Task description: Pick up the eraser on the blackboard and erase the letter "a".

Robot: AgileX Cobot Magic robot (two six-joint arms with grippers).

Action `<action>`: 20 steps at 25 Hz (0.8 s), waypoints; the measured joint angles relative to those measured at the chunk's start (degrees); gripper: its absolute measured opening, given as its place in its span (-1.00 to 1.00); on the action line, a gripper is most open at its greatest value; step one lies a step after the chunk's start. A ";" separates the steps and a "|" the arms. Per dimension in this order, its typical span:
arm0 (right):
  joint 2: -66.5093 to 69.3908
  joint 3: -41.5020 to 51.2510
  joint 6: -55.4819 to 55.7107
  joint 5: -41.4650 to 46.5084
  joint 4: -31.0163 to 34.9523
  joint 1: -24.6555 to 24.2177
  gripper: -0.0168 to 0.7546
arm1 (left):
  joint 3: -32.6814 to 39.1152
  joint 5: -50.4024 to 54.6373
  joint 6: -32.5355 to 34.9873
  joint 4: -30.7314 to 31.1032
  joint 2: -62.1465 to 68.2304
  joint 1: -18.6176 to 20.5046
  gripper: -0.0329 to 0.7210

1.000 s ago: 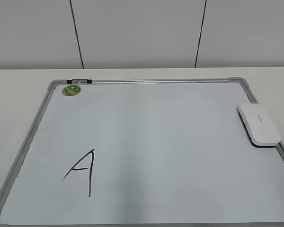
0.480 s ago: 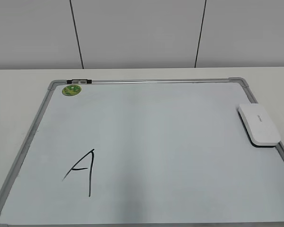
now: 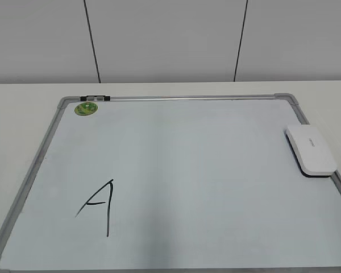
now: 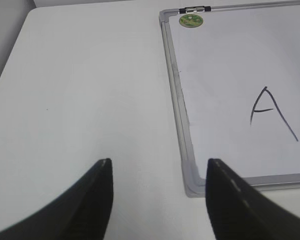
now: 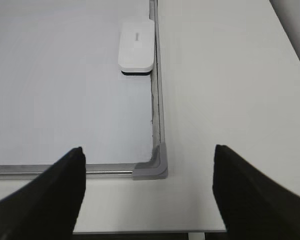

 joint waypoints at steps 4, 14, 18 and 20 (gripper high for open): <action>-0.20 0.00 0.00 0.00 0.00 0.00 0.57 | 0.00 0.00 -0.10 0.00 0.00 0.13 0.21; -0.20 0.00 0.00 0.00 0.00 0.00 0.56 | 0.00 0.00 -0.09 0.00 0.00 0.13 0.20; -0.20 0.00 0.00 0.00 0.00 0.00 0.56 | 0.00 0.00 -0.09 0.00 0.00 0.13 0.14; -0.20 0.00 0.00 0.00 0.00 0.00 0.57 | 0.00 0.00 -0.09 0.00 0.00 0.13 0.13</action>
